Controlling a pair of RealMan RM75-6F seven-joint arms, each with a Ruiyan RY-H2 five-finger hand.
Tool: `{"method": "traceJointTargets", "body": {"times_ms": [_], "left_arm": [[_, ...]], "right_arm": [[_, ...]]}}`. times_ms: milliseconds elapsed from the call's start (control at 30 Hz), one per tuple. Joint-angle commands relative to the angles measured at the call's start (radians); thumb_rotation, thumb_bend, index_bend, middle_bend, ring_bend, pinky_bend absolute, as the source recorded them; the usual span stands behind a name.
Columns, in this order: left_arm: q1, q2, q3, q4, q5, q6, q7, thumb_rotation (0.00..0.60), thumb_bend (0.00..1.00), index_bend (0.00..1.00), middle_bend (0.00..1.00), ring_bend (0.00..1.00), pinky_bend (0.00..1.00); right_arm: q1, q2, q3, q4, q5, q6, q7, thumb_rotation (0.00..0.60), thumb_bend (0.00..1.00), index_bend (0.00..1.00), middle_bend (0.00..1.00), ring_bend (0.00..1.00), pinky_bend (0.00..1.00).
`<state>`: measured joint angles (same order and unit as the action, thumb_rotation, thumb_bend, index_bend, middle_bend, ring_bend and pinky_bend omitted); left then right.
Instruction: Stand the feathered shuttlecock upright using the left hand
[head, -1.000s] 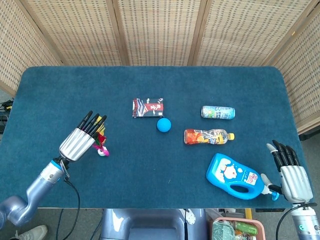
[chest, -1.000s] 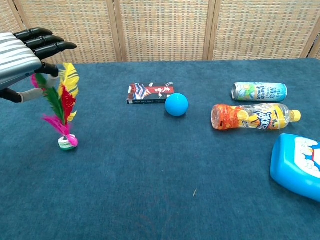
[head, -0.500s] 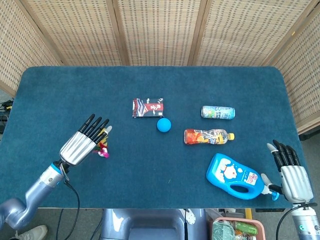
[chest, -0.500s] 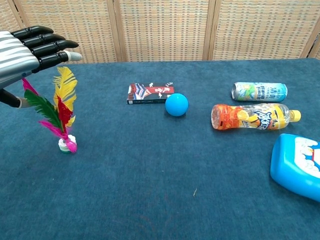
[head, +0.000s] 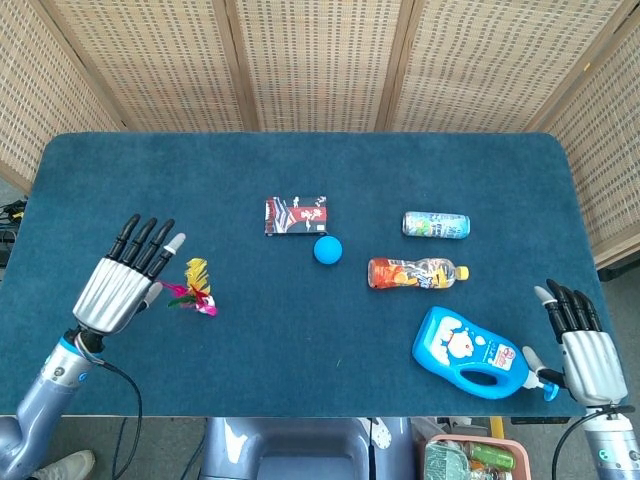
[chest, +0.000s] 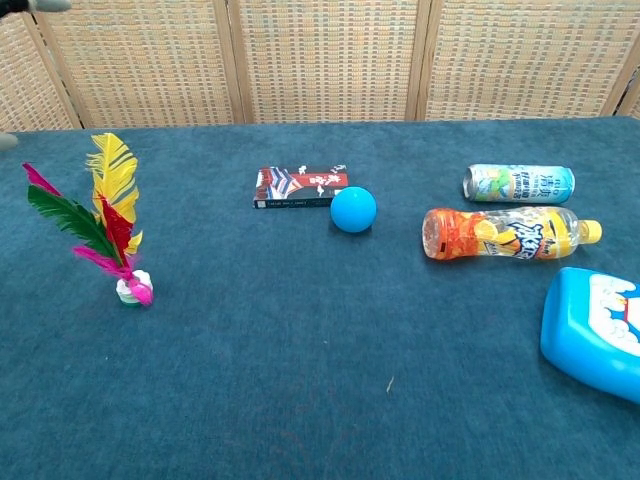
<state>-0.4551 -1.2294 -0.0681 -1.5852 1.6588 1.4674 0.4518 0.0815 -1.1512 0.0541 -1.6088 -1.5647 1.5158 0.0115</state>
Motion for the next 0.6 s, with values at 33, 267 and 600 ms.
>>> {"method": "traceJointTargets", "body": {"times_ms": [33, 267, 600], "left_arm": [[0.065, 0.051, 0.011, -0.086, -0.064, 0.027, -0.045, 0.600, 0.24, 0.00, 0.00, 0.00, 0.00], [0.178, 0.044, 0.092, -0.133, -0.133, 0.046, -0.130, 0.600, 0.23, 0.00, 0.00, 0.00, 0.00], [0.267, 0.050, 0.165, -0.086, -0.155, 0.040, -0.205, 0.600, 0.22, 0.00, 0.00, 0.00, 0.00]], "right_arm": [[0.000, -0.002, 0.000, 0.001, 0.002, -0.002, -0.014, 0.600, 0.27, 0.04, 0.00, 0.00, 0.00], [0.000, -0.009, 0.004, 0.007, 0.013, -0.003, -0.061, 0.600, 0.27, 0.04, 0.00, 0.00, 0.00], [0.001, -0.019, 0.011, 0.013, 0.028, -0.006, -0.111, 0.600, 0.27, 0.04, 0.00, 0.00, 0.00]]}}
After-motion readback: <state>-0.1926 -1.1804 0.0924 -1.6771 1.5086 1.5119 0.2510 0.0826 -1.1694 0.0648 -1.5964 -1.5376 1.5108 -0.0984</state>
